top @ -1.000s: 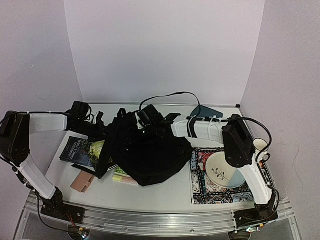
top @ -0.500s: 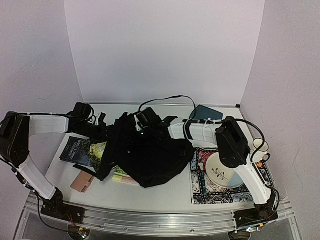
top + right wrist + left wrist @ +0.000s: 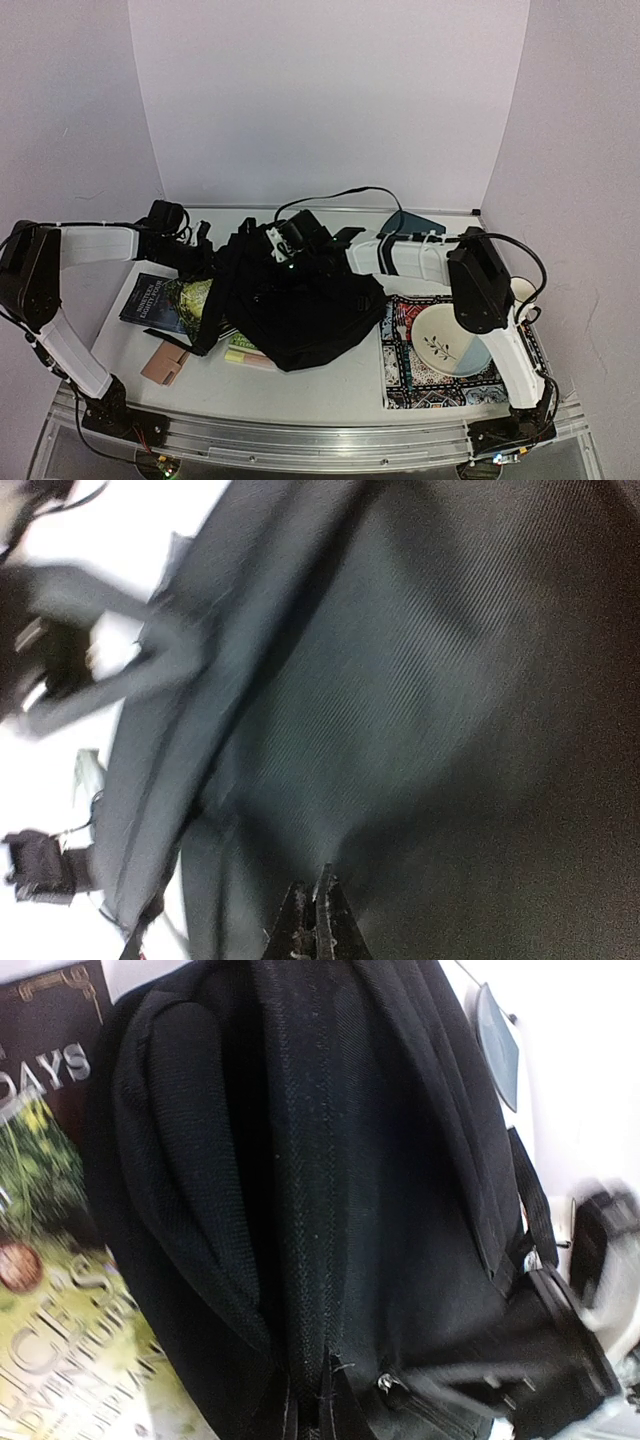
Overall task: Pack the student bag
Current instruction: Grab the pocket on the back of the student bag, then unzip the pocket on the back of the student bag.
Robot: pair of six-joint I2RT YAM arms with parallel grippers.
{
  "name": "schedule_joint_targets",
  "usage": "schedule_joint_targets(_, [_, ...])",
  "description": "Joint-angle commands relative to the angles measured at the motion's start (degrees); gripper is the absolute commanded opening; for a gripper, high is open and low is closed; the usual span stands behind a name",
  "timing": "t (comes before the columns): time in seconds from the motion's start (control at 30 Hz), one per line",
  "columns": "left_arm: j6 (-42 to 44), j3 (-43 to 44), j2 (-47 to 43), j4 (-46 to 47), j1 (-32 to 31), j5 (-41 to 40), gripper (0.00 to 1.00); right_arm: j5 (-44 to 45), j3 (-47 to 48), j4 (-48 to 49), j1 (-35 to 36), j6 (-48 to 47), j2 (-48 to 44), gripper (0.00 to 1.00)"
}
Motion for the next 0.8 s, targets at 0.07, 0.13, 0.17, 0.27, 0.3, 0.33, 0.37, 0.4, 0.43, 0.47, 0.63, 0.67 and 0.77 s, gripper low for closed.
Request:
schedule_joint_targets(0.07, [2.3,10.0,3.5,0.5,3.0,-6.2,0.00,-6.7,-9.0,-0.1,0.5,-5.9,-13.6,0.00])
schedule_joint_targets(0.13, [2.4,11.7,4.5,0.4,4.2,-7.0,0.00,-7.3,-13.1,-0.2,0.5,-6.9,-16.6,0.00])
schedule_joint_targets(0.17, [2.5,12.7,5.1,0.2,4.7,-7.1,0.00,-7.3,-15.4,-0.3,0.6,-7.4,-18.1,0.00])
schedule_joint_targets(0.27, [2.7,15.0,6.4,-0.2,6.3,-7.5,0.00,-6.7,-21.1,-1.0,0.6,-9.2,-21.8,0.00])
schedule_joint_targets(0.3, [2.8,15.7,6.8,-0.3,6.9,-7.7,0.00,-6.5,-22.9,-1.5,0.5,-9.9,-23.1,0.00])
schedule_joint_targets(0.33, [2.9,16.4,7.1,-0.5,7.5,-7.9,0.00,-6.0,-24.5,-2.0,0.5,-10.7,-24.3,0.00])
schedule_joint_targets(0.37, [2.9,17.1,7.4,-0.7,8.1,-7.9,0.00,-5.2,-26.1,-3.0,0.5,-11.7,-25.5,0.00])
schedule_joint_targets(0.4, [3.0,17.7,7.7,-1.0,8.6,-7.9,0.00,-4.0,-27.3,-4.3,0.5,-12.7,-26.5,0.00])
schedule_joint_targets(0.43, [3.1,18.2,7.8,-1.2,8.9,-7.9,0.00,-2.7,-28.5,-5.4,0.6,-13.8,-27.3,0.00])
schedule_joint_targets(0.47, [3.1,18.3,7.7,-1.4,9.2,-8.0,0.00,-1.2,-29.5,-6.4,0.5,-14.8,-28.1,0.00])
schedule_joint_targets(0.63, [2.8,15.4,5.8,-1.6,8.7,-3.8,0.00,2.8,-31.2,-9.8,0.2,-18.2,-29.7,0.00])
schedule_joint_targets(0.67, [2.9,14.1,5.0,-1.6,8.2,-3.0,0.00,2.9,-30.4,-10.5,0.2,-18.8,-29.5,0.00])
schedule_joint_targets(0.77, [3.0,10.2,2.4,-1.5,5.9,-1.7,0.00,3.4,-27.8,-12.4,0.2,-20.7,-28.9,0.00])
